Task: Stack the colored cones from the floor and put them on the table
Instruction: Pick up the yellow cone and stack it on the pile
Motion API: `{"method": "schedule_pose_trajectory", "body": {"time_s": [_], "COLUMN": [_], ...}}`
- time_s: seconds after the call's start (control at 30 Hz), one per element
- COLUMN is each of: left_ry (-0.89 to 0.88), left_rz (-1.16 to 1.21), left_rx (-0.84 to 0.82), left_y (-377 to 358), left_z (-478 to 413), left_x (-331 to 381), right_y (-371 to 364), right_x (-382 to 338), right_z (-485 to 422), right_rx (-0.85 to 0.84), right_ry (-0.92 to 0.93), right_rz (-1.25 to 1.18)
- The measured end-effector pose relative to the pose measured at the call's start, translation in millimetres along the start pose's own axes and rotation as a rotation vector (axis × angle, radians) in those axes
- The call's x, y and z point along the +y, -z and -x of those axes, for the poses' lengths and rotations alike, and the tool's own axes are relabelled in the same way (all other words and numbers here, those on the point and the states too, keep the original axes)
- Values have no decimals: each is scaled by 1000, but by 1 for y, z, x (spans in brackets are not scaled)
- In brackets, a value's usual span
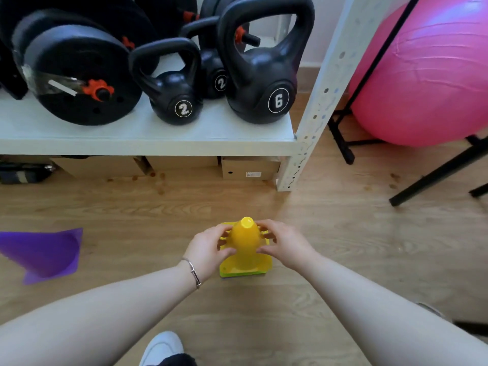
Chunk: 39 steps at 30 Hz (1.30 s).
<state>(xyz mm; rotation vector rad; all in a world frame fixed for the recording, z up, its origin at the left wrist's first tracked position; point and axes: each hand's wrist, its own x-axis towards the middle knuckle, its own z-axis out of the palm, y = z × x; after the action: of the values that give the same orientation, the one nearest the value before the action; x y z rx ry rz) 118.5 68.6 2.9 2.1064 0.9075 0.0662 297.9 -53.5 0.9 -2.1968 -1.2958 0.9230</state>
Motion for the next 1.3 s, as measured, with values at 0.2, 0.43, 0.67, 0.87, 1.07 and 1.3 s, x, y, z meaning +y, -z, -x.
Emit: {"method": "schedule_pose_trajectory", "body": {"time_s": [0.2,0.43,0.67,0.87,1.07,1.3], "left_ry": [54,79,52,48,35,32], "left_rz": [-9,-11,-55,-90,-199,-745], "left_rx": [-102,-151,-128,-142,-172,-23], "left_y": [-14,-22,-24,-24,-24,-2], "left_z": [-2,-12,-16,-19,-17,9], "left_x": [-21,-32,-37,-37,-36,-36], "right_y": [-24,-39,-42,-45,-39,-25], "right_x": [12,22,24,23,14,-26], "right_z": [-5,-10,-17,-15,-13,-3], "right_rx": [-49,-44,-59,-66,-86,46], "right_ry": [-40,-82,-122,-136,-96,129], "right_rz": [3,-8,29,36,145,364]}}
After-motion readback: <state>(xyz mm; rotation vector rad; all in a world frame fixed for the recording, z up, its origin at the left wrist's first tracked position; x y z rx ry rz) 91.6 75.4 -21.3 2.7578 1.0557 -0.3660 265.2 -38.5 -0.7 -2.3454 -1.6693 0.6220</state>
